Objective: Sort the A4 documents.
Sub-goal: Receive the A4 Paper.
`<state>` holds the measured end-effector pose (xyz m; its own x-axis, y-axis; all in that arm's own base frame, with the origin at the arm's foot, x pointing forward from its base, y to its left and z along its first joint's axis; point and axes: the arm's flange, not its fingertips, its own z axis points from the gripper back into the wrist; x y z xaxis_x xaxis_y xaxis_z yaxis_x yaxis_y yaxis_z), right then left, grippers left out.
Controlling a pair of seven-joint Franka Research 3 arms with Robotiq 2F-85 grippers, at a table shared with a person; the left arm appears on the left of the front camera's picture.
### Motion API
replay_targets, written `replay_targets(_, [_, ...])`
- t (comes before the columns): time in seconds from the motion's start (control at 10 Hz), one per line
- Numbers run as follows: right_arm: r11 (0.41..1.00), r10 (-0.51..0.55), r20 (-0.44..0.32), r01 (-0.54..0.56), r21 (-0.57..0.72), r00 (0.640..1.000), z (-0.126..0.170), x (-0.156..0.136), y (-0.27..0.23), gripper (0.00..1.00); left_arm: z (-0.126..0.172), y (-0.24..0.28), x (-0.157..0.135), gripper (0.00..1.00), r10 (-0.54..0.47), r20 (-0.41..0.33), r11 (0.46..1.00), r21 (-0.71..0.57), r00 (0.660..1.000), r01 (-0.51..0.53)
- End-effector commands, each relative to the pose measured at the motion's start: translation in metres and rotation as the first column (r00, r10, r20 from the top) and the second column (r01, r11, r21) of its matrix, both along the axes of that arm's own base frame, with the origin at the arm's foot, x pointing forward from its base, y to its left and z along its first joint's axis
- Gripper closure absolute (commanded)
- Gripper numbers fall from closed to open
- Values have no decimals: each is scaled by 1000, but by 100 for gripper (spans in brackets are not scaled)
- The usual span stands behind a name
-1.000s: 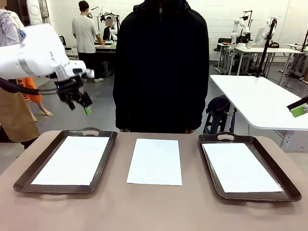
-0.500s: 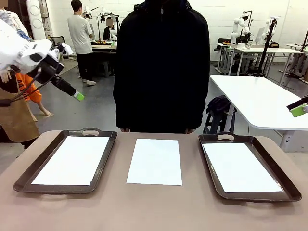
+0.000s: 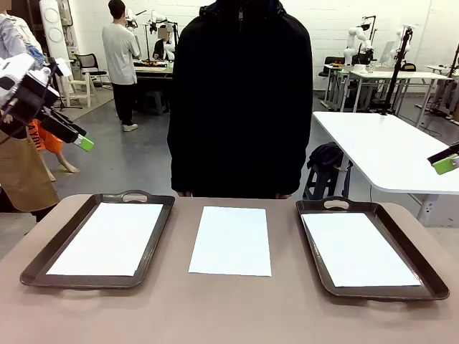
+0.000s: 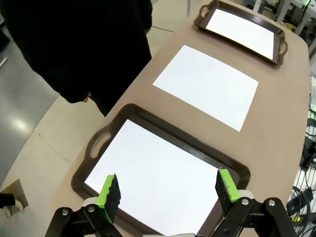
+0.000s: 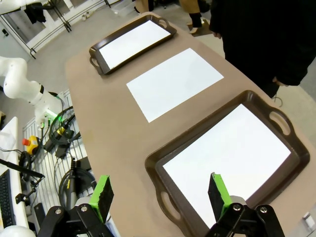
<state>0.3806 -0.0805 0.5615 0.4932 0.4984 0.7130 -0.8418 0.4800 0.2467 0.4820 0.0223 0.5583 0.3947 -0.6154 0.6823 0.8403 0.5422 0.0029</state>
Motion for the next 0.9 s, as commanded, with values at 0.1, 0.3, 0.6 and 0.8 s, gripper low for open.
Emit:
replay_targets(0.1, [1000, -1, 1, 1, 0, 1000, -1, 0, 0, 0, -5, 1, -4, 0, 27, -18, 999, 21, 999, -26])
replay_targets(0.3, [1000, -1, 1, 1, 0, 1000, -1, 0, 0, 0, -5, 4, 2, 0, 27, -28, 1000, 6, 999, -27])
replay_targets(0.6, [1000, -1, 1, 1, 0, 1000, -1, 0, 0, 0, -3, 8, 6, 0, 39, -53, 998, -44, 998, -41])
replay_targets(0.8, [1000, -1, 1, 1, 0, 1000, -1, 0, 0, 0, -7, 4, 2, 0, 10, -18, 1000, 7, 1000, -10])
